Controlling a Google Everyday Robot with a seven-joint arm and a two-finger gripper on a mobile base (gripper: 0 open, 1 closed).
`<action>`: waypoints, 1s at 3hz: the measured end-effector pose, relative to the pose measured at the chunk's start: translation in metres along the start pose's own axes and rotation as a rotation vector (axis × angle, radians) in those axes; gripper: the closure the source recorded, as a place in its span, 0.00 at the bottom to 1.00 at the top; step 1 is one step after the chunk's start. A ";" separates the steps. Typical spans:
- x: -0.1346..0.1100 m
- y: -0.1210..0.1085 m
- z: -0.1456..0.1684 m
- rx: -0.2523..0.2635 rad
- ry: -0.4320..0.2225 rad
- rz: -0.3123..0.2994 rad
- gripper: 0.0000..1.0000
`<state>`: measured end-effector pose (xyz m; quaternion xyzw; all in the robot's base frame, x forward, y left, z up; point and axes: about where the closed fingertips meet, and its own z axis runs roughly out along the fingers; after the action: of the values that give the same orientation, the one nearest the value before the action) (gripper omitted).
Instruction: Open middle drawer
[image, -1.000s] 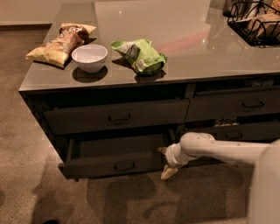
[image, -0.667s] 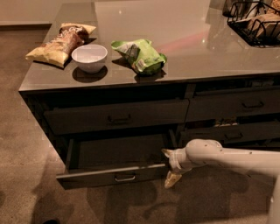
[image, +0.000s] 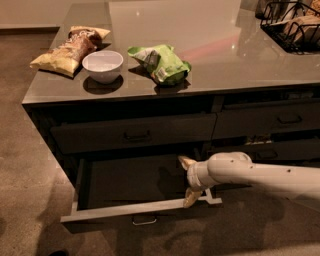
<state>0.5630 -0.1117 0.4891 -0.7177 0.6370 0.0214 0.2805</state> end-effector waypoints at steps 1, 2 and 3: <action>-0.017 -0.018 0.000 -0.011 -0.017 -0.011 0.00; -0.026 -0.035 -0.001 -0.015 -0.025 -0.003 0.00; -0.039 -0.054 0.015 -0.050 -0.057 0.013 0.13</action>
Offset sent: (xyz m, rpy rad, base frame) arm 0.0460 0.0324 0.0398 0.0295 0.0174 0.0111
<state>0.6104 -0.0686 0.5117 -0.7195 0.6325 0.0595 0.2806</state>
